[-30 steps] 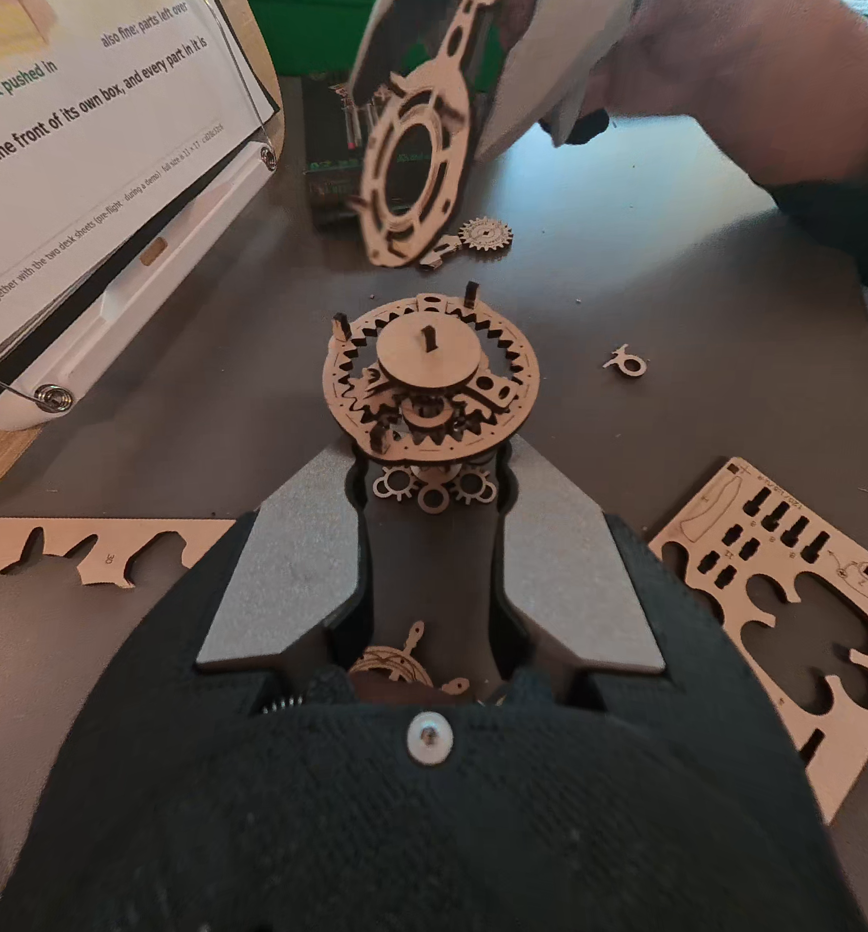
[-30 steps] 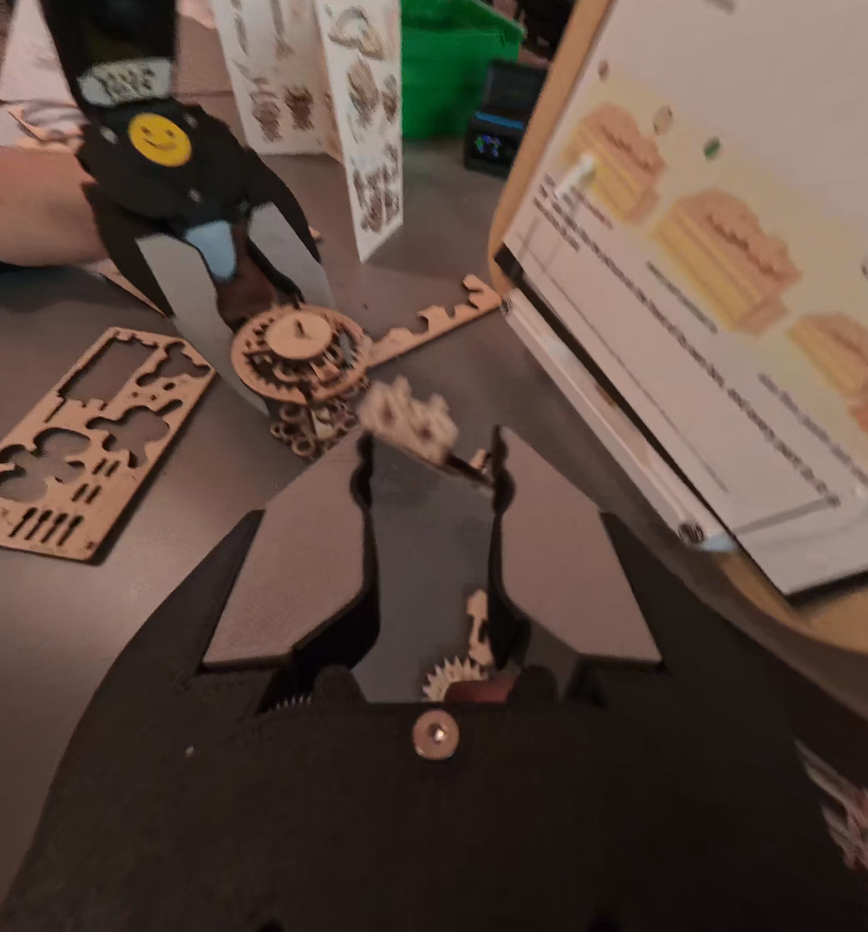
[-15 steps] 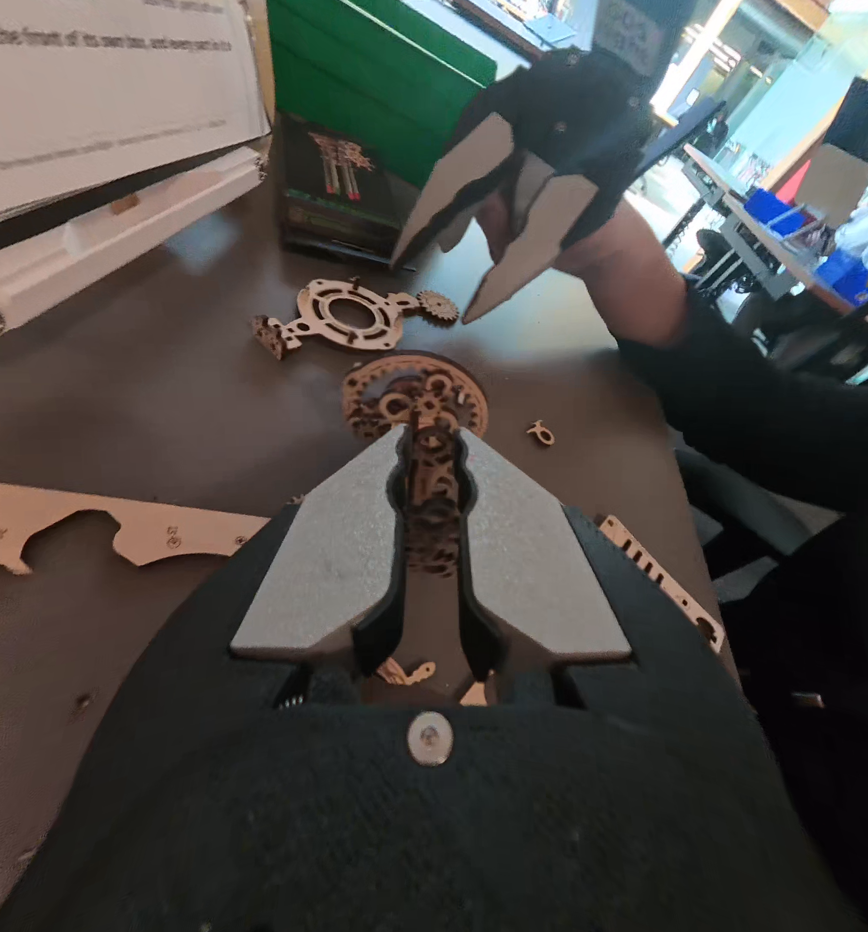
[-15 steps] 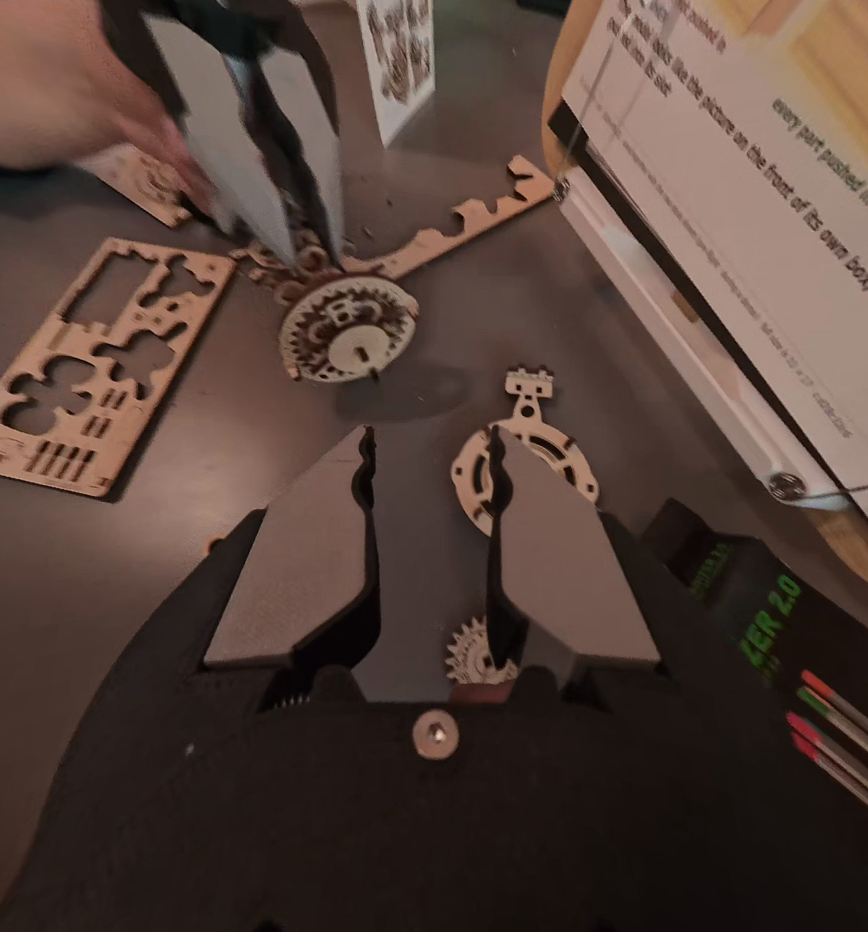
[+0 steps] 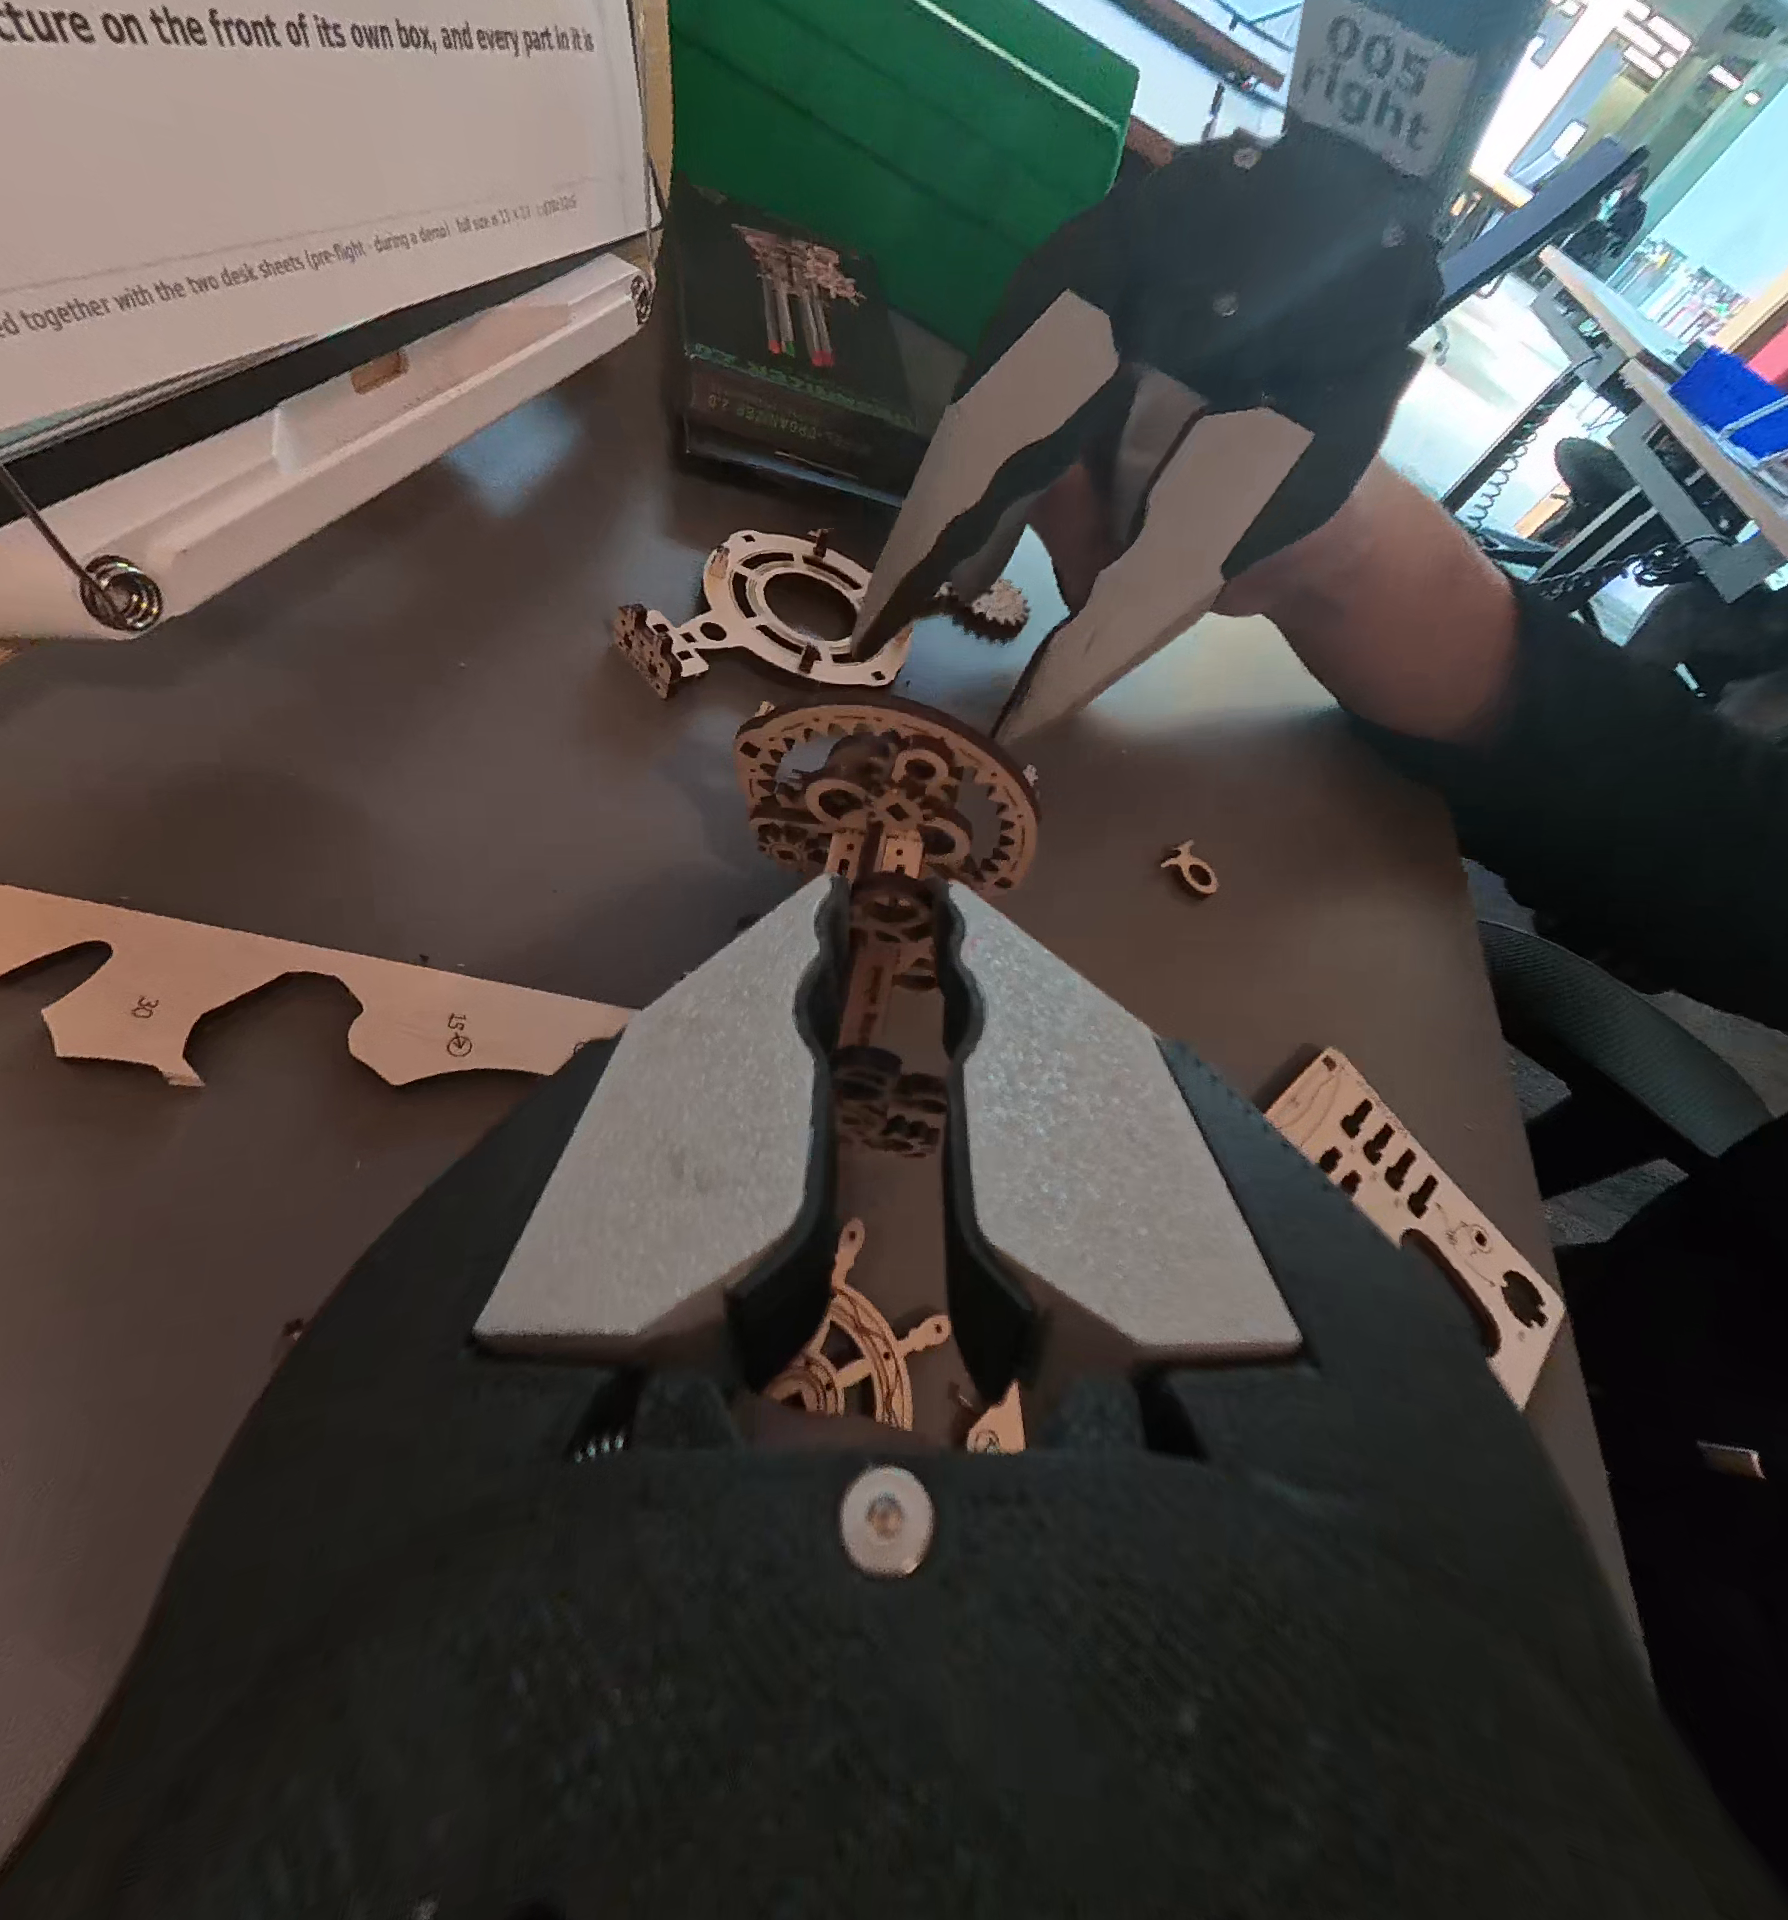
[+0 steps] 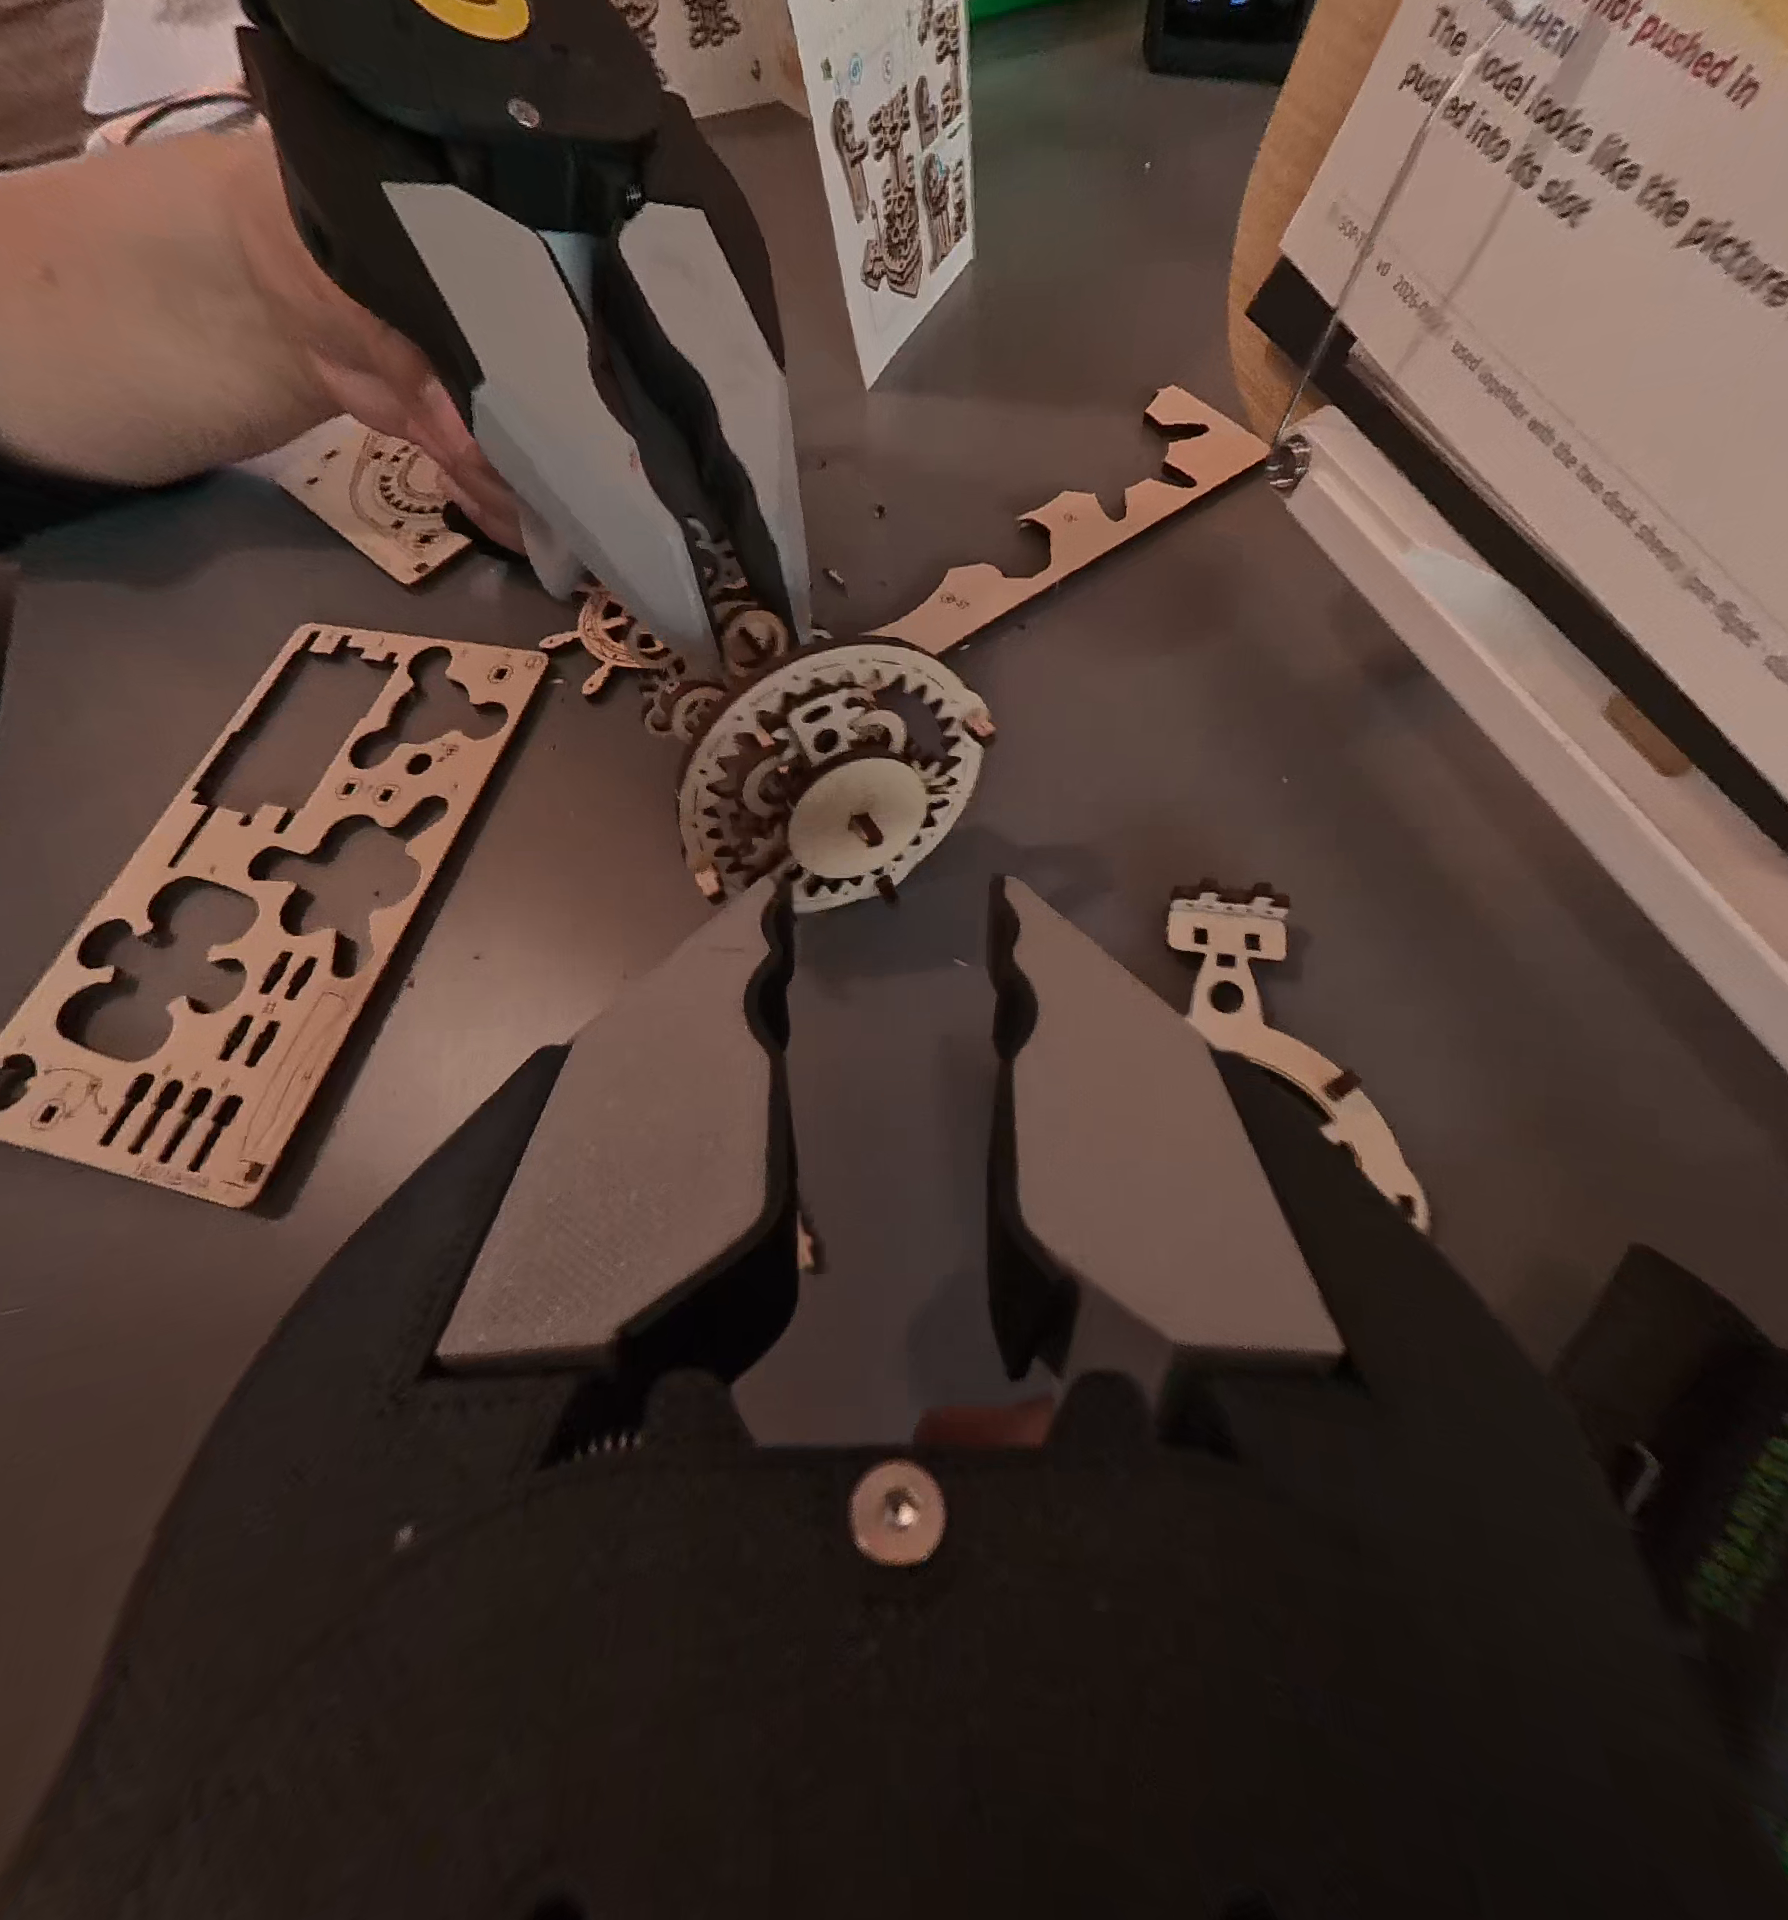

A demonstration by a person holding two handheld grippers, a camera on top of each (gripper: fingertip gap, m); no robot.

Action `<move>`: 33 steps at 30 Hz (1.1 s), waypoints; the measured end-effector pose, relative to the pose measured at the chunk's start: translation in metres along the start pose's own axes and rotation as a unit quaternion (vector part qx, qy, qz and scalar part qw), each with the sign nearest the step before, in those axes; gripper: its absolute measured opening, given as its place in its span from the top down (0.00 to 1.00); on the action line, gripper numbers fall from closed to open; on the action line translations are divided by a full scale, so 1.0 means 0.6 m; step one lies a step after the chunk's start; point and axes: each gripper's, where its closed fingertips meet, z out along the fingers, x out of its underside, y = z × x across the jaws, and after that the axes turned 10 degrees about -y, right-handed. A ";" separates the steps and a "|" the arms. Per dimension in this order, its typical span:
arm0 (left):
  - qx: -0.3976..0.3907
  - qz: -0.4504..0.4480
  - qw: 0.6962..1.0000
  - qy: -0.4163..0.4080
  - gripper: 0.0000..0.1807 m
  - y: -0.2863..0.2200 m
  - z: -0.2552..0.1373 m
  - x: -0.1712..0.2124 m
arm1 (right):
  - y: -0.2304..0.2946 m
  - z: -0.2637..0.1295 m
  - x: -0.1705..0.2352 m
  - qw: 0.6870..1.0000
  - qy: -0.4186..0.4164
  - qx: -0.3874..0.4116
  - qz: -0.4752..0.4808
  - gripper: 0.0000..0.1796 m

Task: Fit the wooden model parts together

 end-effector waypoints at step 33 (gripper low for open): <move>-0.024 0.072 0.993 0.094 0.82 0.014 -0.048 0.050 | 0.023 0.024 -0.039 0.993 -0.060 -0.052 0.089 0.85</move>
